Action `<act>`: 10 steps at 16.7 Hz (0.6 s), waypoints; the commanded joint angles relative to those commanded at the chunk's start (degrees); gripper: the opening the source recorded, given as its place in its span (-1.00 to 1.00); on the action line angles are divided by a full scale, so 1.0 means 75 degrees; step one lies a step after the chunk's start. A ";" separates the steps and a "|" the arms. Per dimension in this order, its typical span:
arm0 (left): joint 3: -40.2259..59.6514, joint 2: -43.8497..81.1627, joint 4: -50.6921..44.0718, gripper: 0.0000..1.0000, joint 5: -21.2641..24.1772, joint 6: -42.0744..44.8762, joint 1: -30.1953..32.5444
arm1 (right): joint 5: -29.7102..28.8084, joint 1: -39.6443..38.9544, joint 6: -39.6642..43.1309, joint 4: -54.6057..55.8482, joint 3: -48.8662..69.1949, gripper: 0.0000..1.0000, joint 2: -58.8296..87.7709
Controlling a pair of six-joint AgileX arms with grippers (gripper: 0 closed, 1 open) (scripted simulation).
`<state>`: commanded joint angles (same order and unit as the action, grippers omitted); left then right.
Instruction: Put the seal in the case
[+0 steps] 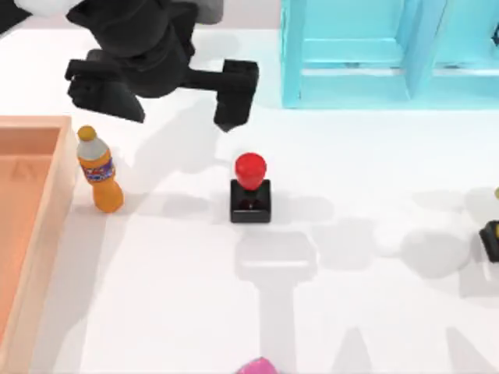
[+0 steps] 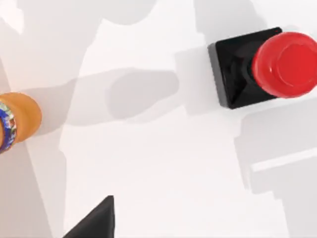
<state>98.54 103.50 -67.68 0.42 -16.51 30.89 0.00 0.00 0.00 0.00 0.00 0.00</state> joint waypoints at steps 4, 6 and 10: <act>0.2972 0.2735 -0.1736 1.00 -0.0003 -0.0881 0.0409 | 0.0000 0.0000 0.0000 0.0000 0.0000 1.00 0.0000; 0.4241 0.3747 -0.2462 1.00 -0.0005 -0.1301 0.0532 | 0.0000 0.0000 0.0000 0.0000 0.0000 1.00 0.0000; 0.6217 0.5037 -0.3549 1.00 -0.0003 -0.1983 0.0673 | 0.0000 0.0000 0.0000 0.0000 0.0000 1.00 0.0000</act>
<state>145.17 141.27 -94.30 0.40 -31.38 35.94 0.00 0.00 0.00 0.00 0.00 0.00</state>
